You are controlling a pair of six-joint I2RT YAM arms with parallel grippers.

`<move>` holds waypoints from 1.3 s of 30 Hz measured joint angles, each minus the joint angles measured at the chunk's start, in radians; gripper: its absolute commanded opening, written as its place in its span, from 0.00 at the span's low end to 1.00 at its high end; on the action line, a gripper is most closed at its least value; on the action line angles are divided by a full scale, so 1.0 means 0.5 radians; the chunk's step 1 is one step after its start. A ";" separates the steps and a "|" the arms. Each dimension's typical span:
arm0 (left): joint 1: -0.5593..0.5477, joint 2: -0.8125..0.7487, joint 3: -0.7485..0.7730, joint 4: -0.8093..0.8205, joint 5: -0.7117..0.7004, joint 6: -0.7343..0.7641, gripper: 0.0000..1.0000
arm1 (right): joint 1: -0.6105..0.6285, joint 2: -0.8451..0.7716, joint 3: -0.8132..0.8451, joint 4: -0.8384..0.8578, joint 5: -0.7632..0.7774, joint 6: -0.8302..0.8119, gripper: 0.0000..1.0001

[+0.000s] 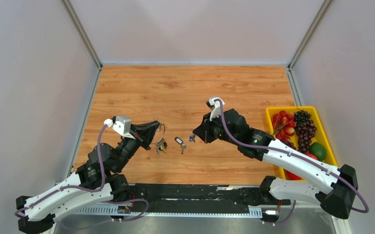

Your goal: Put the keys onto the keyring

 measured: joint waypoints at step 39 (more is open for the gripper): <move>0.000 0.146 0.278 -0.171 0.629 -0.071 0.00 | 0.600 -0.204 0.326 0.228 -0.397 -1.169 0.00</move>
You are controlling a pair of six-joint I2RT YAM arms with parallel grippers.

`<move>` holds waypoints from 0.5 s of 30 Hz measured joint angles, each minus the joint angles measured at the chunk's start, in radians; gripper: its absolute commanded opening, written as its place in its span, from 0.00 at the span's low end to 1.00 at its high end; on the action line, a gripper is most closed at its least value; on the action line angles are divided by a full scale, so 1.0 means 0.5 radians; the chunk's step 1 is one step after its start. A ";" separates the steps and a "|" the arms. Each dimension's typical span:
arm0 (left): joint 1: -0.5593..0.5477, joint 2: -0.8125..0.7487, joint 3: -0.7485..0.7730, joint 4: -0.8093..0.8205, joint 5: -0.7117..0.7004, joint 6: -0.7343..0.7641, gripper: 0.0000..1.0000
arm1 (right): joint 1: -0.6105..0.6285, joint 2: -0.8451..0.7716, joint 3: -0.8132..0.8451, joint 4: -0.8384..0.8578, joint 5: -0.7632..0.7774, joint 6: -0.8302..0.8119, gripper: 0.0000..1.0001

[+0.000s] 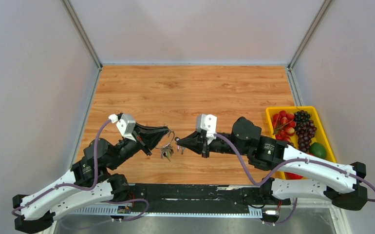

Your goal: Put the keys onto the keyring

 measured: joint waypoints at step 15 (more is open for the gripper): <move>-0.001 0.006 0.056 -0.123 0.163 -0.083 0.00 | 0.394 0.052 0.026 0.167 0.435 -0.638 0.00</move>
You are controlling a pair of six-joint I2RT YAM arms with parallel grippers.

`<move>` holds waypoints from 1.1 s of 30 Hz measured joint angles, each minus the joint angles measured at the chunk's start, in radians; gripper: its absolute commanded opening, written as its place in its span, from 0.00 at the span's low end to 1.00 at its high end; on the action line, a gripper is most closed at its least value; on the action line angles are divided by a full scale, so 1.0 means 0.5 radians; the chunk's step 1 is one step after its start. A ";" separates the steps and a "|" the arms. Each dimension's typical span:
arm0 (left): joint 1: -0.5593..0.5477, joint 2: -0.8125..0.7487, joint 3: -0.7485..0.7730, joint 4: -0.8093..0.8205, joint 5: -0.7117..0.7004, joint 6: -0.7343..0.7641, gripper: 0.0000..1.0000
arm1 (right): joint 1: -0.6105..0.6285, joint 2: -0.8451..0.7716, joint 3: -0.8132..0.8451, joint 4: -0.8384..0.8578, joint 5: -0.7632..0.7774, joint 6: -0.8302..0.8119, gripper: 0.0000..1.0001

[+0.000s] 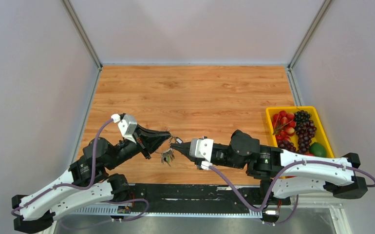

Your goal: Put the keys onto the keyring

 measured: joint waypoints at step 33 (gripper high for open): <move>0.000 -0.045 0.114 -0.073 0.428 -0.225 0.00 | 0.304 -0.237 -0.564 0.986 0.226 -0.828 0.00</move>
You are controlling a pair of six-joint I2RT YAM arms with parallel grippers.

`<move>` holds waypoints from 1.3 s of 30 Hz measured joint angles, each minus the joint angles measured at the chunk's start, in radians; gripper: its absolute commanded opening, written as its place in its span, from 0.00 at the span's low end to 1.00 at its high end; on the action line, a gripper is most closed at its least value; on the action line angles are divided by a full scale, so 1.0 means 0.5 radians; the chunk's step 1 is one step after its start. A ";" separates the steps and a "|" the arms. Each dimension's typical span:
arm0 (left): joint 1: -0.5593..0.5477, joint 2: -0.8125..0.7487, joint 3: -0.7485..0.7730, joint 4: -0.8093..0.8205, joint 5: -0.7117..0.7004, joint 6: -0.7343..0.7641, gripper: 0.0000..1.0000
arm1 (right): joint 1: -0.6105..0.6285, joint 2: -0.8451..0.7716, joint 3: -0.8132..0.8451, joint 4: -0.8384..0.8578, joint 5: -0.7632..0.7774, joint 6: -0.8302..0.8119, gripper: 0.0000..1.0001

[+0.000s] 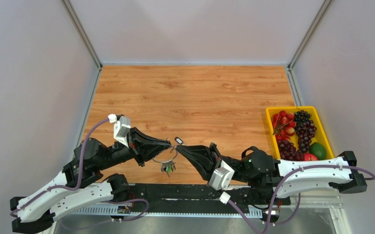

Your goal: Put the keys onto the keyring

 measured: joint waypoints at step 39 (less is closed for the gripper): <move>0.001 0.031 0.043 0.087 0.223 -0.147 0.00 | 0.005 0.160 -0.008 0.133 -0.127 -0.251 0.00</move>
